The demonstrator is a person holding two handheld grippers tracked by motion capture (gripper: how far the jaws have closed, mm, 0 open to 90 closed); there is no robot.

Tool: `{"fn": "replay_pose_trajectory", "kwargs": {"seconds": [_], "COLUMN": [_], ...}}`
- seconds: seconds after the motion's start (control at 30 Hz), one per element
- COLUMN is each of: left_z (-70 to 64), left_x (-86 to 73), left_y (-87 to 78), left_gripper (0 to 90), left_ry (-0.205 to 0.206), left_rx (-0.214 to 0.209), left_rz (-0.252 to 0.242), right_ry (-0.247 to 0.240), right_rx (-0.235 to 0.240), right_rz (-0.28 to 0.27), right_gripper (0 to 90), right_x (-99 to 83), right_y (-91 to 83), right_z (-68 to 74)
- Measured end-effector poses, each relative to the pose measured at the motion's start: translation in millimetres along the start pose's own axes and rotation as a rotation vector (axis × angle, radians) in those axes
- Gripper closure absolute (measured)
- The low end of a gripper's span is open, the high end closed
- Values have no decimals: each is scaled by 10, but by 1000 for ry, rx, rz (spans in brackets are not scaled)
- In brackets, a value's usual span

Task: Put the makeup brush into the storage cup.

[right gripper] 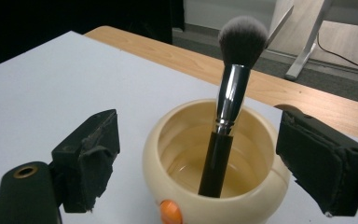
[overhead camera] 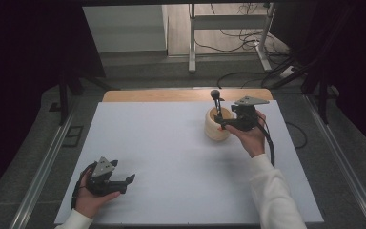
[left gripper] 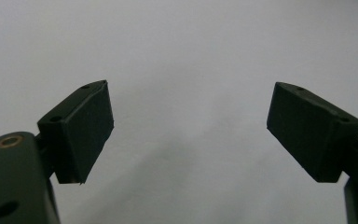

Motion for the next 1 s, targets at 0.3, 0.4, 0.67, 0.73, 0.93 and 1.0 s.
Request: {"fn": "replay_pose_trajectory", "kwargs": {"seconds": [0.3, 0.4, 0.67, 0.73, 0.93, 1.0], "left_z": [-6, -2, 5, 5, 2, 1], "left_x": [-1, 0, 0, 1, 4, 6], "left_y": [3, -2, -6, -9, -11, -13], "left_gripper": [150, 150, 150, 151, 151, 150], "left_ry": [2, -1, 1, 2, 0, 0], "left_rx": [0, 1, 1, 1, 1, 2], "left_rz": [2, -1, -1, -2, -6, -7], "right_ry": [-37, -43, -65, -66, -72, -69], "right_rx": [48, 55, 58, 60, 57, 59], "right_rz": [14, 17, 38, 42, 63, 68], "right_gripper": [143, 142, 142, 143, 143, 143], "right_x": [-53, -64, -126, -145, -236, -270], "right_y": [-89, -109, -220, -263, -378, -412], "right_z": [144, 169, 216, 218, 215, 217]}}
Point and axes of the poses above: each handheld gripper's, and its own axes: y roughly forward along the jaws, x roughly out of its top, z roughly to its left, the point moved 2 cm from there along y, roughly forward along the jaws, and after that the axes turned 13 degrees about -z, right-handed, at the moved point
